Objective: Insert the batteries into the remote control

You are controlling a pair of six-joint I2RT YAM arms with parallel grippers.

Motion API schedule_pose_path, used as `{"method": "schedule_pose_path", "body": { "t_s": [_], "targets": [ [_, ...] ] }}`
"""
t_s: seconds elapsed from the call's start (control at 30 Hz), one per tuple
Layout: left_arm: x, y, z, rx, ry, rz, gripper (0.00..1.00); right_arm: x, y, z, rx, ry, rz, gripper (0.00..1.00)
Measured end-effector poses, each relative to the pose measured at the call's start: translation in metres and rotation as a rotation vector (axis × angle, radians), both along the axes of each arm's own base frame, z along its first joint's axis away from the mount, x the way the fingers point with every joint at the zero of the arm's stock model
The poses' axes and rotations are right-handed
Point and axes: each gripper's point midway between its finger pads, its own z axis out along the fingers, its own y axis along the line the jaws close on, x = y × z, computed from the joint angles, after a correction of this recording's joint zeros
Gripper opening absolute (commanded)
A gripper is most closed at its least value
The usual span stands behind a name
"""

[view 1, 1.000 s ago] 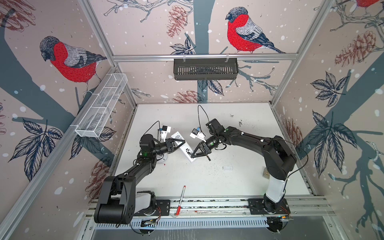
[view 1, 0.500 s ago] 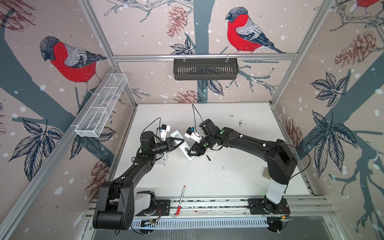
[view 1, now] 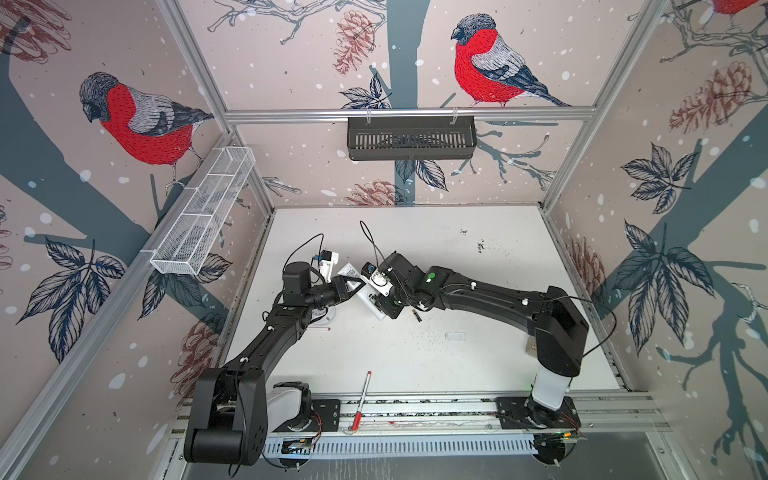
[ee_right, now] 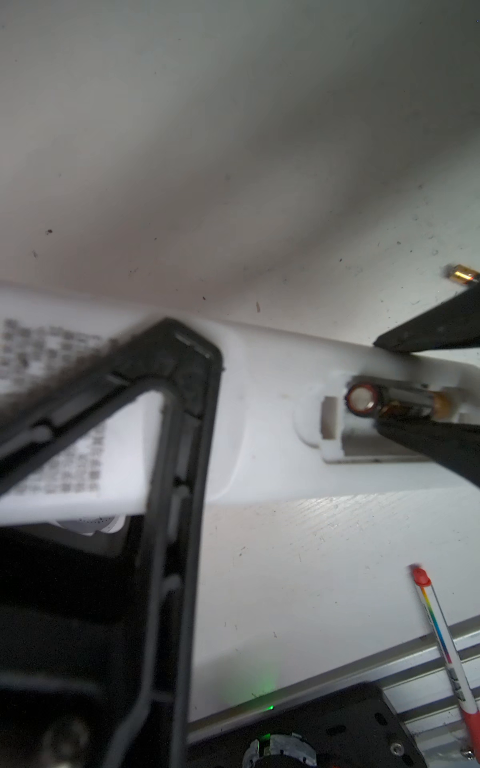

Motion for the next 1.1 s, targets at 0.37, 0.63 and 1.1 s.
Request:
{"method": "schedule_pose_path", "body": {
  "t_s": [0.37, 0.63, 1.1],
  "targets": [
    [0.002, 0.011, -0.017, 0.095, 0.034, 0.067, 0.00, 0.005, -0.001, 0.003, -0.015, -0.045, -0.024, 0.20],
    [0.007, 0.023, -0.021, 0.175, 0.043, 0.128, 0.00, 0.028, -0.018, -0.005, -0.010, -0.011, -0.088, 0.32],
    [0.009, 0.030, -0.031, 0.232, 0.069, 0.150, 0.00, 0.119, -0.086, -0.089, -0.148, 0.111, -0.266, 0.57]
  ]
}}
